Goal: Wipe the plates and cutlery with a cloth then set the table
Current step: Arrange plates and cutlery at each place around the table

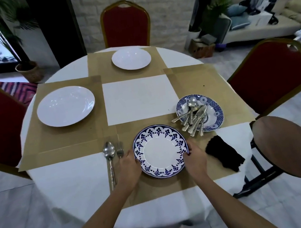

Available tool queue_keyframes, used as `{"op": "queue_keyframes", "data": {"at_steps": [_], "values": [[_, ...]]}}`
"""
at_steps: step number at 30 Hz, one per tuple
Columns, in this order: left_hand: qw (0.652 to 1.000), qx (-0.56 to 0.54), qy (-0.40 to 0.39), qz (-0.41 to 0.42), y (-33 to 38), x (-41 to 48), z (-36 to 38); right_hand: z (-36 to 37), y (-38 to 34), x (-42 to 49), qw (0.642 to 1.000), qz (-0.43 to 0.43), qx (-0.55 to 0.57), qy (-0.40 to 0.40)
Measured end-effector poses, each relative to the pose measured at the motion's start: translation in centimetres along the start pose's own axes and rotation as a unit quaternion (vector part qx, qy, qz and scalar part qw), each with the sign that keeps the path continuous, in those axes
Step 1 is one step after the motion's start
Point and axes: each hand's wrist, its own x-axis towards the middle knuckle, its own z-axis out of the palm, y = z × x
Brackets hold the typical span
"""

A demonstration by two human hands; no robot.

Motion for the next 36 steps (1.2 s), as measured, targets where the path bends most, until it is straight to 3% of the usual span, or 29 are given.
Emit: {"op": "queue_keyframes", "data": {"at_steps": [7, 15, 19, 23, 28, 32, 36], "values": [[0.998, -0.060, -0.020, -0.005, 2.0, -0.7, 0.8, -1.3, 1.4, 1.4, 1.000, 0.015, 0.017, -0.014], [0.999, -0.041, -0.008, 0.007, 2.5, -1.1, 2.2, -3.1, 2.4, 2.7, 0.998, 0.000, 0.004, -0.055], [0.999, -0.041, 0.022, -0.021, 3.5, -0.8, 1.8, -4.0, 2.7, 3.5, 0.998, 0.005, -0.061, -0.033], [0.998, 0.031, 0.038, 0.025, 5.5, 1.1, 1.7, -5.7, 2.5, 5.8, 0.998, 0.042, -0.036, 0.036], [0.991, 0.056, -0.013, 0.124, 10.6, 4.1, 3.7, -7.9, 2.0, 9.3, 0.997, 0.069, -0.024, 0.020], [0.971, 0.098, -0.052, 0.212, 14.9, 6.3, 6.4, -8.4, 2.1, 11.6, 0.994, 0.079, -0.070, 0.003], [0.950, 0.181, -0.077, 0.243, 17.7, 8.4, 9.1, -8.7, 3.5, 13.4, 0.981, 0.034, -0.189, -0.013]]}}
